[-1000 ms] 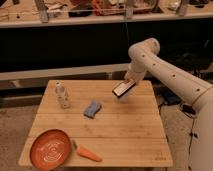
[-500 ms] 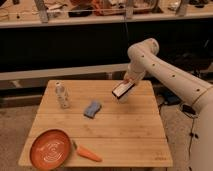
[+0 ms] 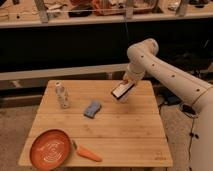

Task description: Place the eraser in the ceramic cup

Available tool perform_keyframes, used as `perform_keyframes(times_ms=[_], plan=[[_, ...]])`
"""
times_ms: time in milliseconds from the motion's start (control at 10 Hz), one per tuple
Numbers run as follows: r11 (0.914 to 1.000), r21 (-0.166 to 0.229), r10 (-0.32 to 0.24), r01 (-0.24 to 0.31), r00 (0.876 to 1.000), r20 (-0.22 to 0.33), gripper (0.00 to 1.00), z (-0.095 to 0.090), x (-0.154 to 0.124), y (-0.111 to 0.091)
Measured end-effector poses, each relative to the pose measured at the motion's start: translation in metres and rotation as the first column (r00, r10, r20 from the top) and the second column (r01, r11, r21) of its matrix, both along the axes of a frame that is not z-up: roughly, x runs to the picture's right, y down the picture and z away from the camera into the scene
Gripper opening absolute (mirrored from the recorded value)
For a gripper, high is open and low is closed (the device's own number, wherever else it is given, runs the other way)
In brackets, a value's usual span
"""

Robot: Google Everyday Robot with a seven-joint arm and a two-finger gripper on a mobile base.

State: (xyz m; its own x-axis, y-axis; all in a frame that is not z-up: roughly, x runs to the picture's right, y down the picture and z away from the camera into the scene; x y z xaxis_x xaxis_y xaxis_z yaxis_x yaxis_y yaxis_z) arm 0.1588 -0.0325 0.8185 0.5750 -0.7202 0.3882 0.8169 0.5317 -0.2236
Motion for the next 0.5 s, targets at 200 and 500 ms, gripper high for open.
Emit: perform_keyframes(times_ms=[200, 500], plan=[[0.9911, -0.014, 0.131, -0.133, 0.989, -0.065, 0.1, 0.002, 0.014, -0.003], [0.9684, -0.016, 0.245, -0.249, 0.961, -0.132, 0.0, 0.004, 0.018, -0.009]])
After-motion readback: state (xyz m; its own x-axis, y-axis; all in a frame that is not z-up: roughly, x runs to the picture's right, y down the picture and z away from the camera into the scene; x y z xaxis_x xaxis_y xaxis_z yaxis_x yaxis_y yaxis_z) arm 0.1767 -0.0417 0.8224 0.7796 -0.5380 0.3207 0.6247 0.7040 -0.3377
